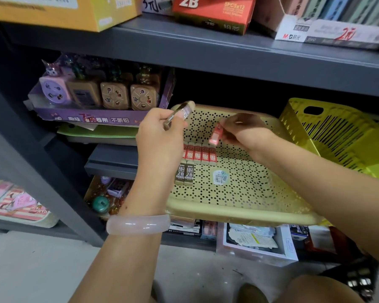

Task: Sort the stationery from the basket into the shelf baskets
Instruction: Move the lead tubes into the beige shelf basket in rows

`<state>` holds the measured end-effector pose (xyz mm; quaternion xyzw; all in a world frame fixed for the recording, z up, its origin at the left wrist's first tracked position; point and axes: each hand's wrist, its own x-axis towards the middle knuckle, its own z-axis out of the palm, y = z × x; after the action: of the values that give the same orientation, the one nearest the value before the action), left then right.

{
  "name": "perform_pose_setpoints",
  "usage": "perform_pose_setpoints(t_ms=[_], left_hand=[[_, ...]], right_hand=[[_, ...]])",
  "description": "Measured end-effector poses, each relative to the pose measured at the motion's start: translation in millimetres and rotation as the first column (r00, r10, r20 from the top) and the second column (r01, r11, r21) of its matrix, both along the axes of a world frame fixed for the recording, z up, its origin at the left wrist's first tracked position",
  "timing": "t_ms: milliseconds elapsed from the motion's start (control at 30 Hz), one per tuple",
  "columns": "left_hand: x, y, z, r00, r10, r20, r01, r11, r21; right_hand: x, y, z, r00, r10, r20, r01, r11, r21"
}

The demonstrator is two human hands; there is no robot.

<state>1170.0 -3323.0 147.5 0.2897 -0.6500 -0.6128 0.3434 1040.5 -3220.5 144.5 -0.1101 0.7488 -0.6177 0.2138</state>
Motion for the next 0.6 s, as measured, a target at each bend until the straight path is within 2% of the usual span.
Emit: perform_pose_setpoints(t_ms=[33, 100, 167, 267, 400, 467, 600], left_hand=[[-0.5, -0.7, -0.4, 1.0, 0.002, -0.004, -0.002, 1.0, 0.001], [-1.2, -1.0, -0.4, 1.0, 0.005, -0.002, -0.005, 1.0, -0.001], [-1.0, -0.9, -0.4, 1.0, 0.006, 0.01, -0.006, 1.0, -0.015], [-1.0, -0.8, -0.4, 1.0, -0.01, 0.02, 0.01, 1.0, -0.024], [-0.9, -1.7, 0.2, 0.998, -0.005, 0.056, 0.007, 0.999, -0.047], [-0.1, -1.4, 2.3, 0.998, -0.009, 0.064, 0.012, 0.999, -0.049], [2.1, 0.4, 2.1, 0.996, -0.061, 0.058, 0.064, 0.997, -0.044]], right_hand=[[-5.0, 0.6, -4.1, 1.0, -0.001, -0.031, 0.005, 0.989, 0.149], [-11.8, -0.7, -13.5, 0.997, 0.04, -0.073, -0.003, 0.892, 0.452], [-14.9, -2.4, -21.7, 0.996, 0.052, -0.073, -0.001, 0.816, 0.578], [-16.9, -4.2, -28.8, 0.998, 0.053, -0.021, -0.032, 0.828, 0.56], [-18.2, -6.1, -33.7, 0.986, 0.163, -0.04, -0.113, 0.819, 0.563], [-17.1, -5.1, -34.7, 0.982, 0.178, -0.063, -0.102, 0.782, 0.615], [-14.3, -5.7, -23.6, 0.985, 0.137, -0.104, -0.053, 0.818, 0.573]])
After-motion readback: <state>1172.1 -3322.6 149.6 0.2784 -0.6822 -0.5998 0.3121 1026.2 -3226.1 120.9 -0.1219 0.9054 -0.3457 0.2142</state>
